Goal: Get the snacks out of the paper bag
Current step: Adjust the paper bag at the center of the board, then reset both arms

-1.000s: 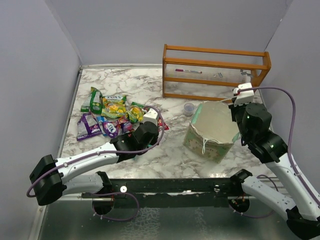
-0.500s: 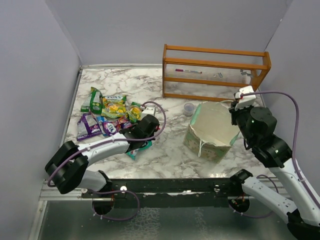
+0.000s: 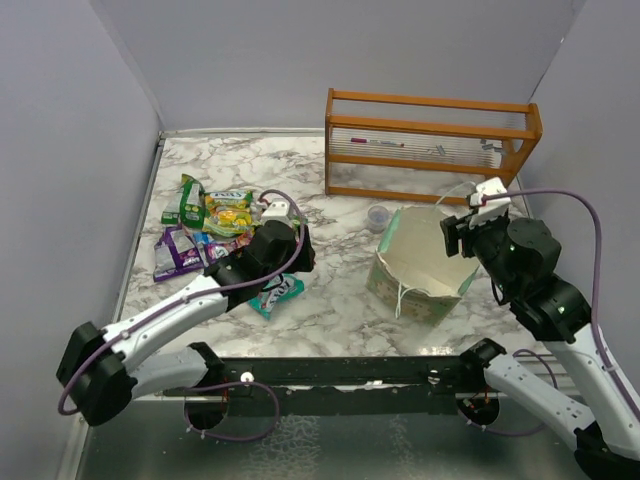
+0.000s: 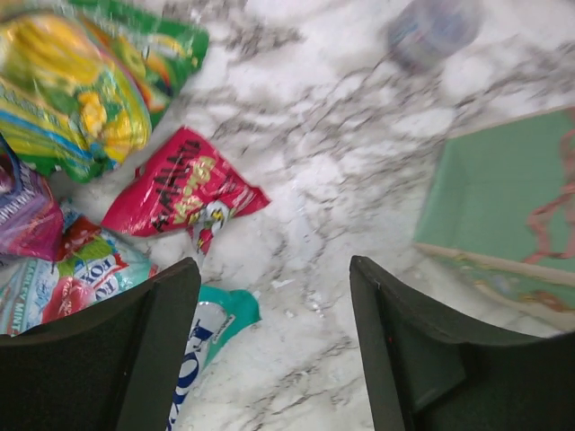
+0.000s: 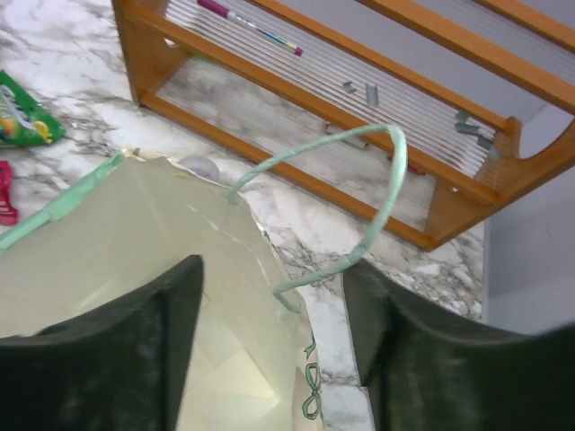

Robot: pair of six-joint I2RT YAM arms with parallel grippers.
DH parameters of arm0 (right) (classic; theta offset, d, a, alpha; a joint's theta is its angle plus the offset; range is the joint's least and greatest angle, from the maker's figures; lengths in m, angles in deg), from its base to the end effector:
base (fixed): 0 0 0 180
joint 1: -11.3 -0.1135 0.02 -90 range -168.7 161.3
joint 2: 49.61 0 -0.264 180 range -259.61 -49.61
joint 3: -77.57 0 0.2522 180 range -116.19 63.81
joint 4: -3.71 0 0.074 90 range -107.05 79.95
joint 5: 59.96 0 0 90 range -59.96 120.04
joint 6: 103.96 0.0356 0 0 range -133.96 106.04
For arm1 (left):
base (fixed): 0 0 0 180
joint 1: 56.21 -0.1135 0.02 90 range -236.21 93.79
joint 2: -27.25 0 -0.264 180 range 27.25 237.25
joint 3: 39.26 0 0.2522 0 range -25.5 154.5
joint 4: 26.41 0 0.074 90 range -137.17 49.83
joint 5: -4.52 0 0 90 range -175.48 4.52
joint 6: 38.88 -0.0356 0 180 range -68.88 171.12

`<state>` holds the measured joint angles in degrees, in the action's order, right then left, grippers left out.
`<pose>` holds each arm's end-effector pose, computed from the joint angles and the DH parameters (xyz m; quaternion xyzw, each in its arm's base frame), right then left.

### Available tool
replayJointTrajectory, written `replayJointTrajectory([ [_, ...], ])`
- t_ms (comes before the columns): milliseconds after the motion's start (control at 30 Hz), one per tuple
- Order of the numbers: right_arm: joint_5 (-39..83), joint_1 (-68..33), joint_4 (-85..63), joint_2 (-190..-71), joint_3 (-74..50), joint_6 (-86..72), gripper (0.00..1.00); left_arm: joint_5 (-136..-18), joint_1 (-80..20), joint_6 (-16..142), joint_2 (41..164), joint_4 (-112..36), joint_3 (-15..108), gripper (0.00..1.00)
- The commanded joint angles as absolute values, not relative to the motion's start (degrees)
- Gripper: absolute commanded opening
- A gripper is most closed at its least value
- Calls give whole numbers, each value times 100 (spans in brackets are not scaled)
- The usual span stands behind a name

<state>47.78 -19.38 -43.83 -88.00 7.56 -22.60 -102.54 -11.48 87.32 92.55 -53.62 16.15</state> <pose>0.1187 0.0578 0.3801 -0.1779 0.7739 -0.0070 0.6077 0.1809 -0.1645 0.2449 0.0000 0.8879 -0.1848 0.4213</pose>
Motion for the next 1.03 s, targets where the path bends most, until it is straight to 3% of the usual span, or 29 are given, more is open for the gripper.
replayJointTrajectory([
  [0, 4082, -1955, -4605, -8433, 458, -2362, 75, -10063, -1184, 8720, 8457, -5843, 2257, 72],
  [67, 3975, -1955, -4533, -8180, 437, -2315, 98, -10083, -1189, 8597, 8222, -5984, 2574, 72],
  [100, 3935, -1955, -4465, -8045, 402, -2253, 100, -10112, -1192, 8528, 8134, -6038, 2767, 72],
  [400, 3811, -1955, -4486, -7456, -761, -1551, 99, -11144, -1195, 7795, 7665, -6771, 4857, 73],
  [667, 5028, -1957, -4176, -7241, -1282, -833, 99, -11221, -1192, 7432, 7007, -6612, 5180, 76],
  [1000, 5760, -1938, -4256, -7413, -1464, -1068, 99, -11283, -1196, 7512, 6906, -6762, 5457, 76],
])
